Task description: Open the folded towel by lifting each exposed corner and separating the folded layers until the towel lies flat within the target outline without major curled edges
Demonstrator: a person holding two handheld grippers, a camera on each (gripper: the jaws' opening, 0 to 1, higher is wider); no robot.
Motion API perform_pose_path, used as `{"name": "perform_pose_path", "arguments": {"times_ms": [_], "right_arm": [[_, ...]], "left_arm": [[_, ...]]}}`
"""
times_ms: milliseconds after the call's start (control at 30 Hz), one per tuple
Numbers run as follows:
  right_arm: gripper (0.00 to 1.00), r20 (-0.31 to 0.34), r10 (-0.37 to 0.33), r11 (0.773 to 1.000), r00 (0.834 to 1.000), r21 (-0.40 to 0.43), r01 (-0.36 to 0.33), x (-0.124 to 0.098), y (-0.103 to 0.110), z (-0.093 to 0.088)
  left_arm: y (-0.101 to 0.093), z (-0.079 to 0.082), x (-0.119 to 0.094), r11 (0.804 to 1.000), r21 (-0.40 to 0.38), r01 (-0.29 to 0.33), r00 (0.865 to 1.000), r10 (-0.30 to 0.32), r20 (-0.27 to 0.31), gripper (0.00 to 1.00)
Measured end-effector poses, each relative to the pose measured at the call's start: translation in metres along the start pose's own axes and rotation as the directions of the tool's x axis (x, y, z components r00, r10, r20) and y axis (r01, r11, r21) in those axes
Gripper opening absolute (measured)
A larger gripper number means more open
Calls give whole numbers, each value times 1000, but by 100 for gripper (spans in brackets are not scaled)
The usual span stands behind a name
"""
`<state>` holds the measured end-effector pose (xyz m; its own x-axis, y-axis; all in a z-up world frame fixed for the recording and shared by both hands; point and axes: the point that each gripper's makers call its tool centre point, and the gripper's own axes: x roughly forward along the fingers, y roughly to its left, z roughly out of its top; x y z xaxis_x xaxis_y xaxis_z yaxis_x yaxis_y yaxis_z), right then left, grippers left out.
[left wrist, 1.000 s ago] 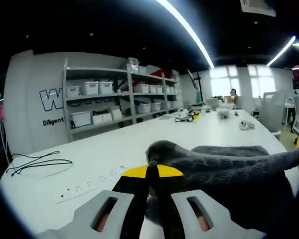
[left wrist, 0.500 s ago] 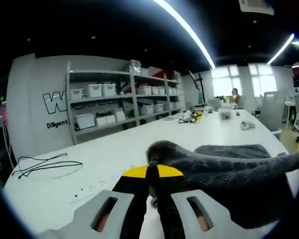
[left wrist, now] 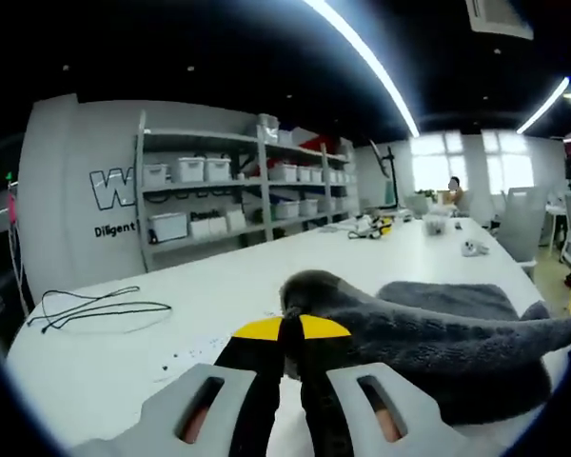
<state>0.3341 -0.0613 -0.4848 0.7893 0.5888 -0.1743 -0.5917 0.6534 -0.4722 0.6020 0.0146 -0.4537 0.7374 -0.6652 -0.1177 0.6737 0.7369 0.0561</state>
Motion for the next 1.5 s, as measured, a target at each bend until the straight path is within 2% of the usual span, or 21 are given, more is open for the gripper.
{"name": "perform_pose_path", "arguments": {"times_ms": [100,400,633,833,900,1167,1500], "right_arm": [[0,32,15,1000,999,14,-16,3,6,9],[0,55,46,998,997,46,-49,20,20,27],[0,66,63,996,996,56,-67,30,28,42],[0,68,77,996,995,45,-81,39,39,53],[0,71,78,996,994,41,-81,41,41,57],[0,82,97,994,992,35,-100,45,53,68],[0,92,130,991,987,8,-131,51,68,87]], "left_arm": [[4,1,-4,1000,-14,12,1000,-12,-7,4],[18,5,-9,999,-40,24,1000,-25,-11,4],[34,9,-21,998,-55,30,999,-31,-14,4],[42,4,-29,998,-61,30,999,-32,-21,4],[44,8,-34,998,-51,25,1000,-26,-3,4],[50,11,-49,999,-31,15,1000,-15,-8,4],[59,6,-65,998,-55,-2,1000,2,-6,4]]}}
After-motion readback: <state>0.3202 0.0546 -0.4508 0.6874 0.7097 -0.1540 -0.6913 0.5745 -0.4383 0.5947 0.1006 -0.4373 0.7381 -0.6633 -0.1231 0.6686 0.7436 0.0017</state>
